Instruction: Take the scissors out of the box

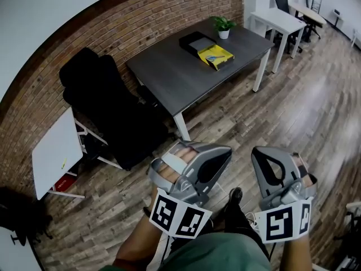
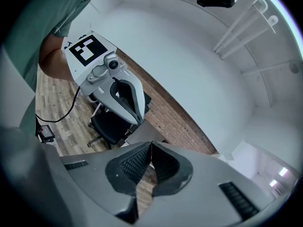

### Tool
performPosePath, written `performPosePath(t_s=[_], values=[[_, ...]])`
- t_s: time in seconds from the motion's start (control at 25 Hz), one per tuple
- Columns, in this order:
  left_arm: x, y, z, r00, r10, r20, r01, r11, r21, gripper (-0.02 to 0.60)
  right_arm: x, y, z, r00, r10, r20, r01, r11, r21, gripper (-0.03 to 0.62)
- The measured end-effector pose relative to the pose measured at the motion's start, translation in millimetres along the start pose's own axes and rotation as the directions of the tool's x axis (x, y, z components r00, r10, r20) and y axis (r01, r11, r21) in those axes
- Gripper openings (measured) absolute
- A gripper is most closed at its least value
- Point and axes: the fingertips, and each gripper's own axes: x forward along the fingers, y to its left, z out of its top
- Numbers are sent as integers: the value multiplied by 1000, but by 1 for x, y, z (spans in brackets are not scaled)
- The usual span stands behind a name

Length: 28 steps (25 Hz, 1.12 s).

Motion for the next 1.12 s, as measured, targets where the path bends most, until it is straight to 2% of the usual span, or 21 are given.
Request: performPosePath(t_s=[0.72, 1.12], values=[[163, 60, -55, 992, 2, -125, -8, 999, -42, 0, 115, -111, -94, 992, 106, 71, -108, 994, 22, 8], [240, 91, -63, 985, 19, -174, -25, 999, -33, 0, 153, -170, -136, 985, 124, 122, -127, 992, 22, 8]])
